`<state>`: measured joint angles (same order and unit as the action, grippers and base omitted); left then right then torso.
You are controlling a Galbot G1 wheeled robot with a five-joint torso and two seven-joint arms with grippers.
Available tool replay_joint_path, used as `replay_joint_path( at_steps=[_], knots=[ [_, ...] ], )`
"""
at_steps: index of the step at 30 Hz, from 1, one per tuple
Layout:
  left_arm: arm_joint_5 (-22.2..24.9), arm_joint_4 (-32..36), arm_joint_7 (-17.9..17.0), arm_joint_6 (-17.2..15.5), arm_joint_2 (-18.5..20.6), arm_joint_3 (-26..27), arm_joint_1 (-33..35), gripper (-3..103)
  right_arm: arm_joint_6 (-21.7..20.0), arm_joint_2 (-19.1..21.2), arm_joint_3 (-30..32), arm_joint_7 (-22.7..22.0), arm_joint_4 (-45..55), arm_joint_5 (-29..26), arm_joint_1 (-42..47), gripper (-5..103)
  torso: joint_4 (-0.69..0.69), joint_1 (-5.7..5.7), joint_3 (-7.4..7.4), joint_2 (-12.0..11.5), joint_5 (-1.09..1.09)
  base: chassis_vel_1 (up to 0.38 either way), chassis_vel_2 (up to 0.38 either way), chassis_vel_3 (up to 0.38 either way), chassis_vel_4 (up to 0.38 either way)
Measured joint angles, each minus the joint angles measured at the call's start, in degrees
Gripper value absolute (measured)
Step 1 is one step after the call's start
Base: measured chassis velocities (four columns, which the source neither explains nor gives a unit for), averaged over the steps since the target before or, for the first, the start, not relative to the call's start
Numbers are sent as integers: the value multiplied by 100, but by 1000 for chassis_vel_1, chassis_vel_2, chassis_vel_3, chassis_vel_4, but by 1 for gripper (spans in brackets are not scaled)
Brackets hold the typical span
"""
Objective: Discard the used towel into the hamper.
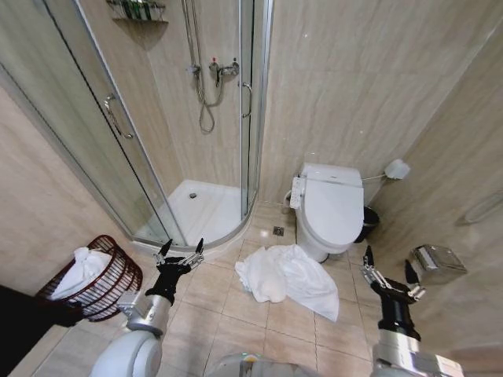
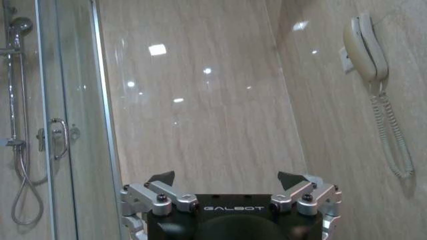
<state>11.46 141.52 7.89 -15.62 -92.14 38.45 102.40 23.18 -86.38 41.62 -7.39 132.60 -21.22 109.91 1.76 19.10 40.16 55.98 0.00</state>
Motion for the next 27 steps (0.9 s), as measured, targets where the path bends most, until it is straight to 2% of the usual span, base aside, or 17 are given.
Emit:
replay_joint_path(
  at_steps=[27],
  knots=[
    [0,0,0,0,0,0,0,100,232,-1,47,106,-157,151,18,100,0,-323,-407,-731,0,0,0,0,0]
  ],
)
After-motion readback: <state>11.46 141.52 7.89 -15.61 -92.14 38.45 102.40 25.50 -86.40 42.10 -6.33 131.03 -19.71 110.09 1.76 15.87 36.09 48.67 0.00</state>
